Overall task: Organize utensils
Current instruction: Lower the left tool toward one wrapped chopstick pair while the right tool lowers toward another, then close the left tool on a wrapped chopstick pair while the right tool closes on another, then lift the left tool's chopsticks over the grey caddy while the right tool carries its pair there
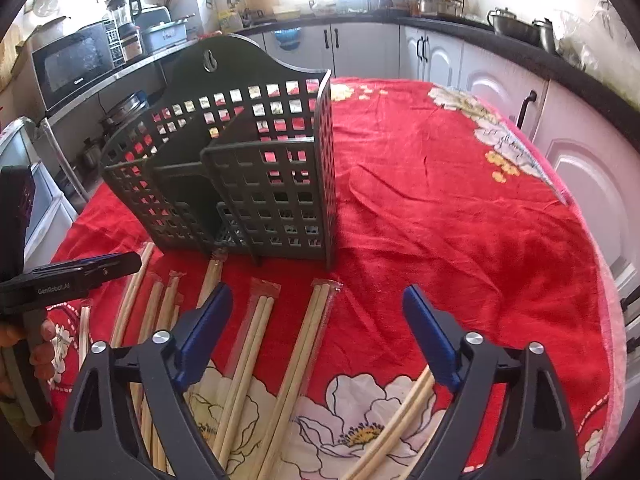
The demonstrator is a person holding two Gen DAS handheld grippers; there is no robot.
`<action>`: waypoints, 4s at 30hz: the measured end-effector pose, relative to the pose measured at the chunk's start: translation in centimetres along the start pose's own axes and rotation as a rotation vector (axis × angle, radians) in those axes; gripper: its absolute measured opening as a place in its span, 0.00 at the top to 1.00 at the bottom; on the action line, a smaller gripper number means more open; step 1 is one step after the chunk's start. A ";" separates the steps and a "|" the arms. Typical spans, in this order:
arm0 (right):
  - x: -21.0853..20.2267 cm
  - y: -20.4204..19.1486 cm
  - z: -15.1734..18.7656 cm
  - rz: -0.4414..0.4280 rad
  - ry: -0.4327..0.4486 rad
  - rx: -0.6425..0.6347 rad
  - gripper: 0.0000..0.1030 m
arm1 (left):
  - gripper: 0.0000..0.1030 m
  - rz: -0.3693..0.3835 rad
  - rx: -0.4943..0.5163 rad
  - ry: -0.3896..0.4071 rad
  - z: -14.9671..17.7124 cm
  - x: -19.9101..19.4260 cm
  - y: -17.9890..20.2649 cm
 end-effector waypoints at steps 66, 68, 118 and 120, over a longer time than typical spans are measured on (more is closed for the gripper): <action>-16.5 -1.3 -7.9 -0.277 0.441 -0.017 0.94 | 0.97 0.300 0.182 0.354 -6.2 -17.8 11.7; -17.2 -1.1 -8.6 -0.264 0.468 -0.024 0.94 | 0.97 0.302 0.193 0.383 -6.8 -18.5 12.5; -12.4 2.3 -14.2 -0.039 0.641 -0.017 0.94 | 0.97 0.179 0.149 0.676 -13.3 -13.2 10.9; -11.9 2.2 -13.9 -0.040 0.638 -0.012 0.94 | 0.97 0.176 0.148 0.666 -13.0 -12.8 10.7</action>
Point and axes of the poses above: each gripper's, at about its wrist camera, not at the fingertips, and x roughly the way its jaws point, y to its right, z to its underside, the point moved 7 cm from there along x, roughly the way its jaws point, and after that the axes turned 11 degrees about -x, right-handed, at the moved point
